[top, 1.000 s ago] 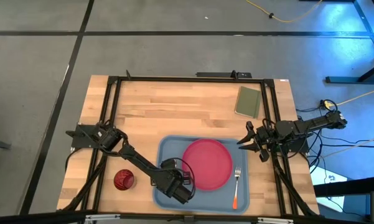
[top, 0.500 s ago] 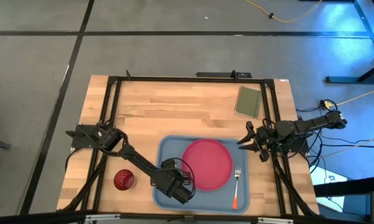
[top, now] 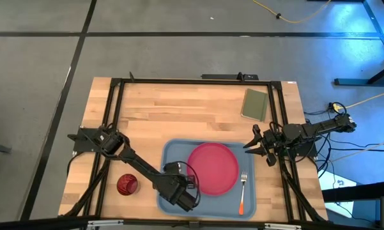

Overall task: Pick and place plate/cup/fork/spoon on tray
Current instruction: Adjust the pink plate on the blue serving tray

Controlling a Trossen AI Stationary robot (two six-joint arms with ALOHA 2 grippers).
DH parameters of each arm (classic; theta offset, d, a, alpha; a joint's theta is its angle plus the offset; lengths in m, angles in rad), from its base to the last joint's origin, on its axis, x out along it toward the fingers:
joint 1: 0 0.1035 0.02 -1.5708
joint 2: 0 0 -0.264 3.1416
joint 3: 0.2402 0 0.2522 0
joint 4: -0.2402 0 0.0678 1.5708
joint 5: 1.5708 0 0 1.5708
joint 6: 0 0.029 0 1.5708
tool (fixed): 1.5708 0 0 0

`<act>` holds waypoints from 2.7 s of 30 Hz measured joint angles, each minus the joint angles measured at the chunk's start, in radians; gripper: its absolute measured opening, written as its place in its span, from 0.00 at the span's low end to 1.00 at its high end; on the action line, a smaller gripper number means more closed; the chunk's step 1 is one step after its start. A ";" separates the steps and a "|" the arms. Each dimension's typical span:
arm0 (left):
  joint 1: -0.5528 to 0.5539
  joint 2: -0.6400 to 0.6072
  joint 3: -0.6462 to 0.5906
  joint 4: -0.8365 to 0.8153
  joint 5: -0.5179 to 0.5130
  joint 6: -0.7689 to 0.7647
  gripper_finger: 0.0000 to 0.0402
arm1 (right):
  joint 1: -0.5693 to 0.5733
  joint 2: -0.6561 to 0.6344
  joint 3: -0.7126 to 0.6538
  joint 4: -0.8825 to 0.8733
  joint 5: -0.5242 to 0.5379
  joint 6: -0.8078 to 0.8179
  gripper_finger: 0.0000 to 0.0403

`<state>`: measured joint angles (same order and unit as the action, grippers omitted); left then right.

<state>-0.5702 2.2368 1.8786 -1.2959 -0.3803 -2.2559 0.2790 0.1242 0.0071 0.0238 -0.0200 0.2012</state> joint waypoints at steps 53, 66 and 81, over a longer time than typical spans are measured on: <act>0.004 0.081 0.070 0.525 0.040 0.424 0.18 | 0.000 0.000 0.000 0.000 0.000 0.000 0.25; -0.018 0.080 0.070 0.608 0.044 0.425 0.18 | 0.000 0.000 0.000 0.000 0.000 0.000 0.25; 0.113 -0.035 0.069 0.157 -0.182 0.279 0.18 | 0.000 0.000 0.000 0.000 0.000 0.000 0.25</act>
<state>-0.4576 2.2017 1.9476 -1.1391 -0.5619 -1.9770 0.2787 0.1242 0.0071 0.0235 -0.0196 0.2012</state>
